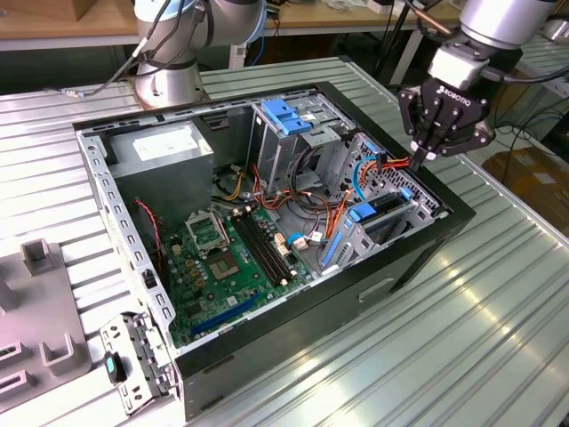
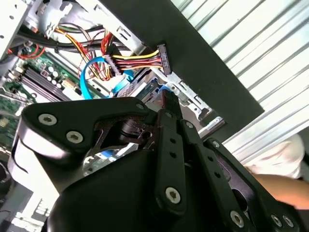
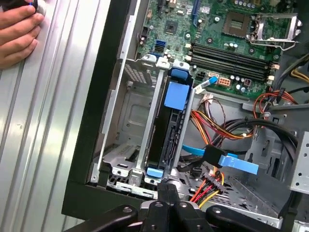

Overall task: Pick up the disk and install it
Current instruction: 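Insert the first disk wire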

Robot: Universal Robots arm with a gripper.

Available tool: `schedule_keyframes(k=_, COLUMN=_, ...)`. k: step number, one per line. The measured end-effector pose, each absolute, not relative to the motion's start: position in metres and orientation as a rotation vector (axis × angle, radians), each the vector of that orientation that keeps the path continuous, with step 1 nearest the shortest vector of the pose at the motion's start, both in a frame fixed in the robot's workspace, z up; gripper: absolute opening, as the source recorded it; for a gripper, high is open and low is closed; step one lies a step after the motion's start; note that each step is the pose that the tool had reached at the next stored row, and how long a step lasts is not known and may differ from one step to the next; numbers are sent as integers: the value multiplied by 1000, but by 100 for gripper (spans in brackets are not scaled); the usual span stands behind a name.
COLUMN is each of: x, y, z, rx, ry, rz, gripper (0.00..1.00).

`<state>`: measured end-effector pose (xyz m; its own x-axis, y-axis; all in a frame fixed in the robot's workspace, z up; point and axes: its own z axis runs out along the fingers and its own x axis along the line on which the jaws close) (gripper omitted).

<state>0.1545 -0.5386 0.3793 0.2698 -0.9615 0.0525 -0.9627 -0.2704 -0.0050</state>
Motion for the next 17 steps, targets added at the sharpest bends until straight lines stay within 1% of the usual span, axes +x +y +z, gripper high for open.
schedule_keyframes(k=8, x=167, y=-538, z=379, rx=2583, ry=-1742, rz=72, gripper=11)
schedule_keyframes(k=9, x=173, y=-538, z=379, rx=2588, ry=-1735, rz=72, gripper=11)
schedule_keyframes(k=10, x=177, y=-537, z=379, rx=2594, ry=-1726, rz=72, gripper=17)
schedule_keyframes(k=16, x=177, y=-537, z=379, rx=2684, ry=-1589, rz=74, gripper=17)
schedule_keyframes(k=17, x=177, y=-537, z=379, rx=2698, ry=-1567, rz=74, gripper=19)
